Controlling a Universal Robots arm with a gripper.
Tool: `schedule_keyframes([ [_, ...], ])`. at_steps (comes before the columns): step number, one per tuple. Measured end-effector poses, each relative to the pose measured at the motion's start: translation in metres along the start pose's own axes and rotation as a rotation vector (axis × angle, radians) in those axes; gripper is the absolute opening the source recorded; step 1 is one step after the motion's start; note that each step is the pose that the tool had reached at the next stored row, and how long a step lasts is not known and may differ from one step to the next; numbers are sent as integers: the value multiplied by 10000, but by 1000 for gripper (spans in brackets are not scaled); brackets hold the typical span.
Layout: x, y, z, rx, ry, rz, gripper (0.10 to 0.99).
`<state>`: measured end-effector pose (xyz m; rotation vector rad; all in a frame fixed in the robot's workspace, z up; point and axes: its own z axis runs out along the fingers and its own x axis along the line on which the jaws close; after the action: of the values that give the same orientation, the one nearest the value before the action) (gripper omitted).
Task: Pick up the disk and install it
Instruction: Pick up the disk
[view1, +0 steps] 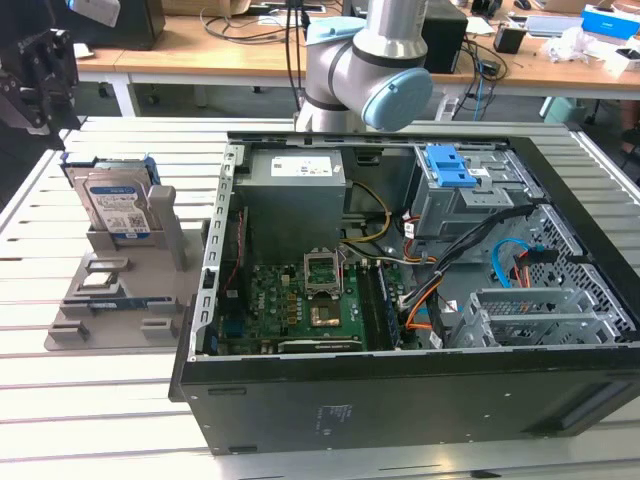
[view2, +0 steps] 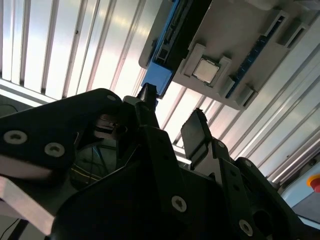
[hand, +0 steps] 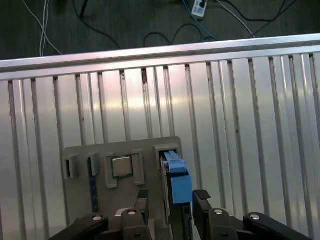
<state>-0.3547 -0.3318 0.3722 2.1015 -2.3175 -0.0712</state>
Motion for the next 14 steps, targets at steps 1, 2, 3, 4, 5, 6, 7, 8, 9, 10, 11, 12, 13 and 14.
schedule_keyframes([
  [1, 0, -2, 11, -1, 1, -13, 482],
  [2, 0, -3, 19, 0, 0, -21, 482],
  [3, 0, -4, 25, 0, 1, -26, 482],
  [4, 1, -5, 39, -1, 2, -35, 482],
  [5, 1, -7, 58, -2, 2, -43, 482],
  [6, 1, -8, 86, -2, 4, -54, 482],
  [7, 2, -10, 106, -2, 5, -62, 482],
  [8, 2, -11, 128, -3, 8, -72, 482],
  [9, 2, -13, 141, -4, 10, -79, 482],
  [10, 2, -15, 154, -4, 13, -87, 482],
  [11, 1, -19, 168, -4, 17, -97, 482],
  [12, -4, -24, 180, -4, 23, -114, 482],
  [13, -20, -34, 200, -3, 34, -149, 482],
  [14, -40, -44, 221, -4, 44, -193, 482],
])
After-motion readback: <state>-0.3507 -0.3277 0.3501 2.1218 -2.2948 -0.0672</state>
